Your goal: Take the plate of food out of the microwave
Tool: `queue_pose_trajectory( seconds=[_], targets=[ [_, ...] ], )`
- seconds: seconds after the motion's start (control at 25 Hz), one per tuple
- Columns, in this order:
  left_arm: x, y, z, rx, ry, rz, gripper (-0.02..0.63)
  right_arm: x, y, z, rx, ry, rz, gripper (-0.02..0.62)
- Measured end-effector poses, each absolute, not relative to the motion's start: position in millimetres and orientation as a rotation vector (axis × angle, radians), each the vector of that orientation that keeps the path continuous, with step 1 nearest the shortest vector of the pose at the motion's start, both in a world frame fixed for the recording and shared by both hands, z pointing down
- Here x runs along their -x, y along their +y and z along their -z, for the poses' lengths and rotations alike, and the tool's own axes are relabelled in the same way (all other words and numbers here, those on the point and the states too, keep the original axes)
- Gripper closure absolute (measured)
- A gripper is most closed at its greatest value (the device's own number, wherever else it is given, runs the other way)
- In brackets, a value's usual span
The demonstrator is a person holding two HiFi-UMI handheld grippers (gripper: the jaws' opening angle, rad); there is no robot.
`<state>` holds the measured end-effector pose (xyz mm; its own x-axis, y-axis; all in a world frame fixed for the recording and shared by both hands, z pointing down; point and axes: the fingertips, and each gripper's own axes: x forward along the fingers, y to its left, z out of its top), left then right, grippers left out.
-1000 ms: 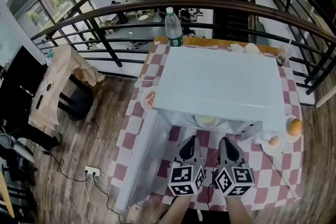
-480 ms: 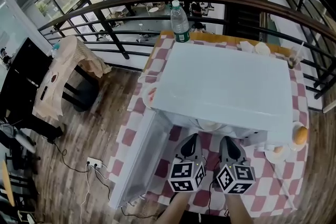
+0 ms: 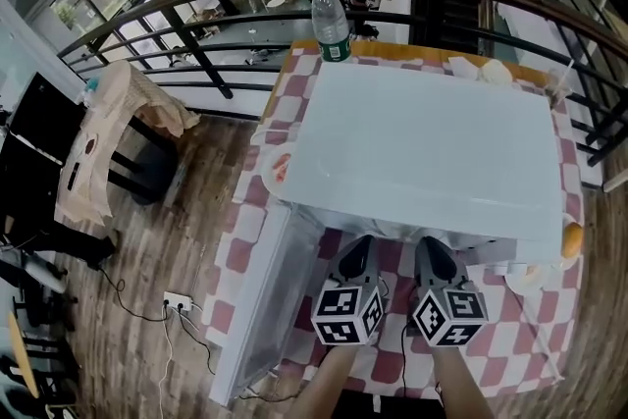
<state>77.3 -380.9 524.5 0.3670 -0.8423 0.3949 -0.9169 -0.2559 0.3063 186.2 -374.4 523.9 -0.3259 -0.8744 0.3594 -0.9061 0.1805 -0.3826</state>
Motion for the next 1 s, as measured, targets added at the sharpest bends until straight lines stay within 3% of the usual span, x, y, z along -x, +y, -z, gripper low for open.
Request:
queue_pose_trajectory(
  seconds=[0.2,0.4,0.56,1.0],
  targets=[
    [-74.0,-388.5,-535.8,-2.137,-1.467,-0.211,0.575,-188.1,-385.2,-530.7,-1.830,-2.326,-0.869,0.551],
    [-74.5,-402.8,-542.9,-2.110,-1.443,-0.185,0.506,-189.6,-398.0,-536.8,-1.824,-2.315,-0.843,0.548],
    [-80.1,-411.7,-548.3,-2.120,-1.418,-0.197,0.485,-190.4,-405.3,-545.4,-1.825,-2.299,-0.899,0.476],
    [-83.0,-430.1,-559.1,-2.122,-1.384,-0.223,0.468,-184.5,-419.2,-560.3,-1.795,-2.260,-0.926,0.451]
  ],
)
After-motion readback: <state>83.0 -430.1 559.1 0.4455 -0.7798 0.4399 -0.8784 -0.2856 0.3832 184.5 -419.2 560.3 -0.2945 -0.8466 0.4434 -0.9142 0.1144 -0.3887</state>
